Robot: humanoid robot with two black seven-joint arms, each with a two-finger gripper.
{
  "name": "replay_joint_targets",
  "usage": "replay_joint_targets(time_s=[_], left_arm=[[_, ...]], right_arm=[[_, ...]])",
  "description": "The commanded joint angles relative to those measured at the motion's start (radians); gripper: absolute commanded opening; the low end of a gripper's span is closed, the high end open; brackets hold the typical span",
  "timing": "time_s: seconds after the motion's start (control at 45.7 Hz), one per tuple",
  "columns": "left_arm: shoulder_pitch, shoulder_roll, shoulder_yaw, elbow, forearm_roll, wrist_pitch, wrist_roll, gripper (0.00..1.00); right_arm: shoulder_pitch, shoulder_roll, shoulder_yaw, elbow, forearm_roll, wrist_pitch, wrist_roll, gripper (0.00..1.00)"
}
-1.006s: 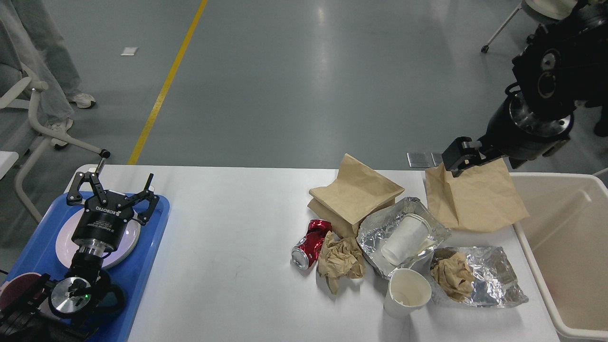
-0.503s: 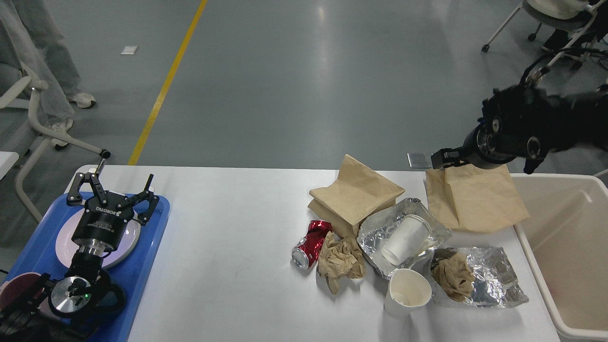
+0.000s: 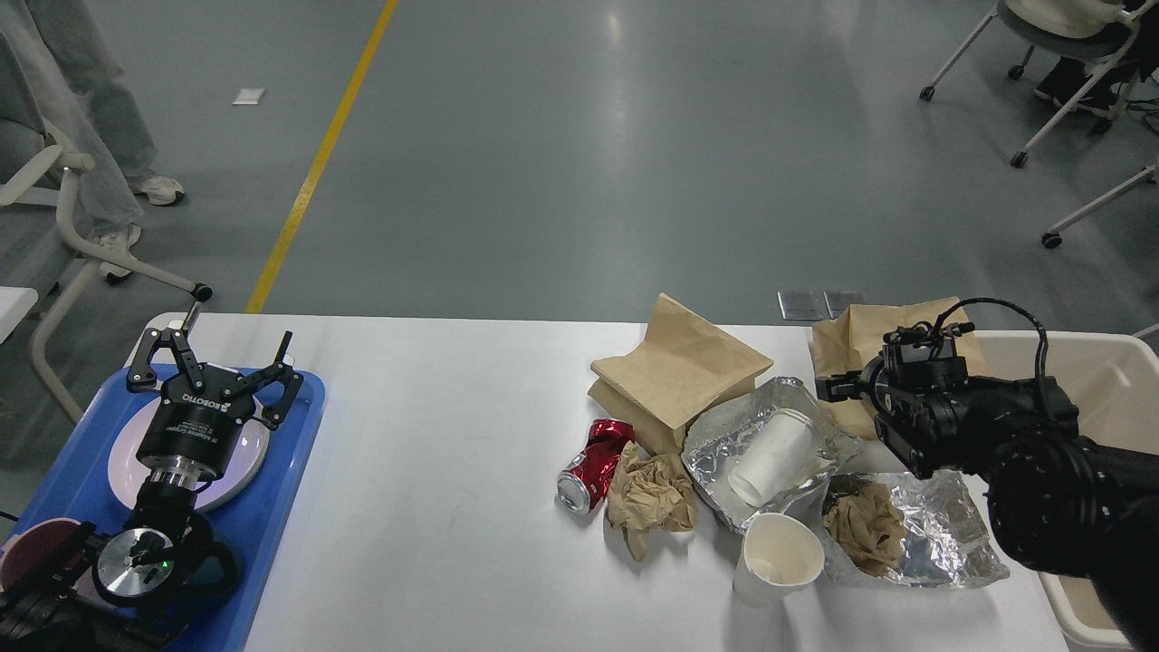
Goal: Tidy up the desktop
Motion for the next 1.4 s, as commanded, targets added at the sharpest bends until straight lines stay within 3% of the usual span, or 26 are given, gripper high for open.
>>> replay_joint_targets(time_s=[0.0, 0.722, 0.853, 1.116, 1.378], left_arm=[[0.000, 0.000, 0.000, 0.000, 0.000, 0.000, 0.000, 0.96], [0.000, 0.000, 0.000, 0.000, 0.000, 0.000, 0.000, 0.96], [0.000, 0.000, 0.000, 0.000, 0.000, 0.000, 0.000, 0.96], [0.000, 0.000, 0.000, 0.000, 0.000, 0.000, 0.000, 0.96], [0.000, 0.000, 0.000, 0.000, 0.000, 0.000, 0.000, 0.96]], right_arm=[[-0.034, 0.019, 0.033, -0.001, 0.002, -0.025, -0.005, 1.00], [-0.089, -0.004, 0.047, -0.005, 0.000, -0.068, -0.017, 0.89], [-0.109, -0.006, 0.047, -0.008, 0.000, -0.070, -0.019, 0.71], [-0.106, -0.014, 0.058, -0.006, 0.014, -0.070, -0.057, 0.03], [-0.097, -0.017, 0.068, 0.008, 0.016, -0.051, -0.068, 0.00]])
